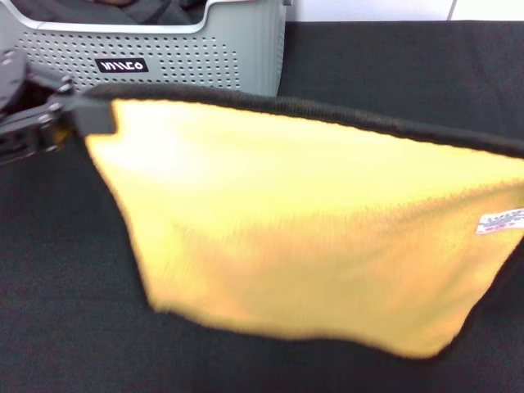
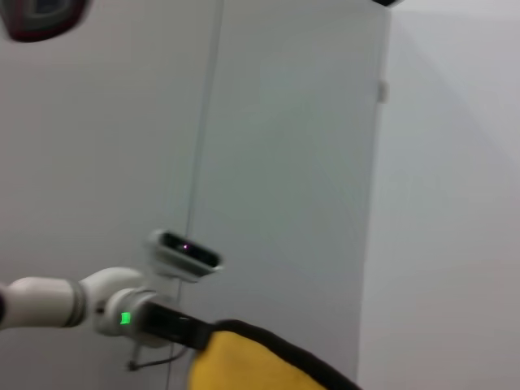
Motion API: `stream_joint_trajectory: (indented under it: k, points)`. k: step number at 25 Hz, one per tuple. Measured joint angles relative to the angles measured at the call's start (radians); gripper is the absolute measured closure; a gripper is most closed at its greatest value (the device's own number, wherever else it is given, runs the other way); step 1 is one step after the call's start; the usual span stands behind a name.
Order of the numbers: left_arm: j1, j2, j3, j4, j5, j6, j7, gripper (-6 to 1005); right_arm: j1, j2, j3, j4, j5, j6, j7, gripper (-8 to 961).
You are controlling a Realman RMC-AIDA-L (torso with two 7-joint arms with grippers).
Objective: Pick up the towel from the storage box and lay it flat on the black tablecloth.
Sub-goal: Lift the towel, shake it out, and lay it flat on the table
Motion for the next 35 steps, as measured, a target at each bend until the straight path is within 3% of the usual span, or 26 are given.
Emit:
stream_joint_trajectory:
  k: [2,4,7,12,16,27,35]
  points:
    - [0.022,0.016,0.032,-0.009,-0.036,-0.001,-0.014,872,0.037,-0.004,0.024,0.062,-0.01,-0.011,0.03,877]
    - [0.026,0.015,0.025,-0.026,-0.012,-0.003,-0.019,871,0.076,-0.007,0.03,0.112,-0.022,-0.019,0.038,874]
    - [-0.003,-0.002,-0.049,-0.111,0.1,-0.006,-0.003,869,0.212,-0.01,0.034,0.269,-0.068,-0.029,0.061,868]
    - [-0.144,-0.059,-0.253,-0.312,0.483,-0.097,0.103,865,0.467,-0.019,0.026,0.605,-0.156,-0.083,0.063,859]
    - [-0.214,-0.077,-0.289,-0.374,0.645,-0.237,0.145,862,0.614,-0.025,0.019,0.794,-0.186,-0.168,0.022,852]
    - [-0.307,-0.089,-0.287,-0.383,0.78,-0.49,0.115,854,0.766,-0.042,0.027,0.898,-0.222,-0.412,-0.011,832]
    - [-0.333,-0.121,-0.284,-0.392,0.856,-0.56,0.12,848,0.858,-0.016,0.024,0.986,-0.317,-0.536,0.012,817]
